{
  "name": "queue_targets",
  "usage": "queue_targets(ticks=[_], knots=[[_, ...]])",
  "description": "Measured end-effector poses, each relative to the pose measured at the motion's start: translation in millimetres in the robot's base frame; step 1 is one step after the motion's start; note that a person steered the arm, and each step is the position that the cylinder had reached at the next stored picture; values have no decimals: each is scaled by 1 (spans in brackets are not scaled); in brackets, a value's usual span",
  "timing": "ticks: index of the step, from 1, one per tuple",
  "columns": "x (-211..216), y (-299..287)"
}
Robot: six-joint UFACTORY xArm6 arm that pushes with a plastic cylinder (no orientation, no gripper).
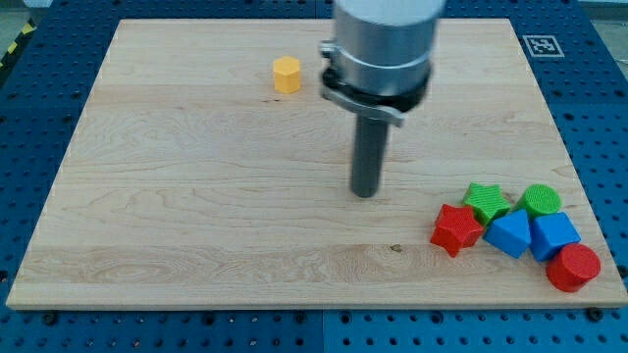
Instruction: Slide the yellow heart a bit up
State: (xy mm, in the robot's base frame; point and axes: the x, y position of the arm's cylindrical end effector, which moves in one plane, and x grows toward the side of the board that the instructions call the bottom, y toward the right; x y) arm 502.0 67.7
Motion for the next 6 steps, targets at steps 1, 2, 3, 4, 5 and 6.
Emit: queue_targets(ticks=[1,2,3,4,5,6], knots=[[-2,12],[-16,3],[-27,-16],[-32,-15],[-23,1],[-40,3]])
